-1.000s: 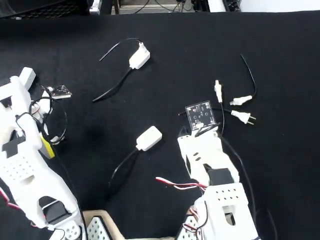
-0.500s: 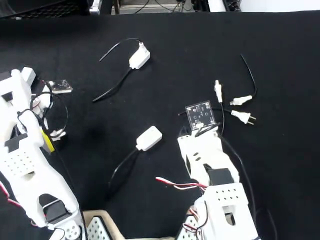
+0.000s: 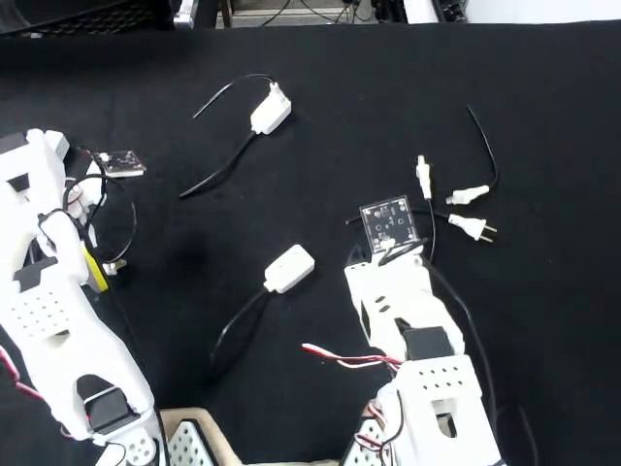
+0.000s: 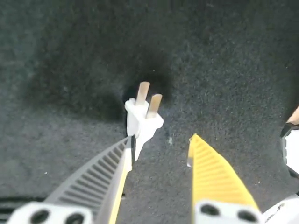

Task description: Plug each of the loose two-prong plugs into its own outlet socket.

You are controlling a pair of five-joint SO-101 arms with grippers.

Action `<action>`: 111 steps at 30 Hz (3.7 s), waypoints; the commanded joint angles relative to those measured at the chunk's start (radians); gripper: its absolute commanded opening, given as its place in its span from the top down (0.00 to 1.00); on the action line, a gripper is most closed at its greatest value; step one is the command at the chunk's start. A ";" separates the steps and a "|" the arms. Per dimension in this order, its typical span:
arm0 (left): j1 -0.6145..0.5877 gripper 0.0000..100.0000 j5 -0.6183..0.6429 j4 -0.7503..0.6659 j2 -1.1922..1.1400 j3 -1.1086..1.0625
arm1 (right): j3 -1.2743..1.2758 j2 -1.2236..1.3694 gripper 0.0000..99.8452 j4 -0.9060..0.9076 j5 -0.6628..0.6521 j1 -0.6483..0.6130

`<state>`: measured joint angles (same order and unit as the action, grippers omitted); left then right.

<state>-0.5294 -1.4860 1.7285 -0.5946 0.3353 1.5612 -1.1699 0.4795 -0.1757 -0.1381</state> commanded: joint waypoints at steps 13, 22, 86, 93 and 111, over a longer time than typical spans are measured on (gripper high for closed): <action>0.039 0.80 -0.351 -0.063 -0.126 0.015 | -0.002 -0.002 0.78 -0.018 -0.006 -0.008; 0.044 0.95 -0.350 -0.057 -0.060 0.013 | -0.002 -0.002 0.78 -0.018 -0.006 -0.008; 0.898 0.97 1.316 -0.830 1.583 -1.178 | -0.137 -0.004 0.99 -0.018 0.003 -0.006; 0.989 0.97 1.375 -0.971 1.585 -1.262 | -0.225 -0.004 0.98 -0.018 0.003 -0.008; 1.159 0.97 1.120 -1.289 2.219 -1.764 | -0.403 -0.005 0.99 0.026 0.344 -0.012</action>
<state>0.6214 -0.3567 0.4595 1.4615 -1.3986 1.2206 -1.1699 0.4810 0.1158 -0.1381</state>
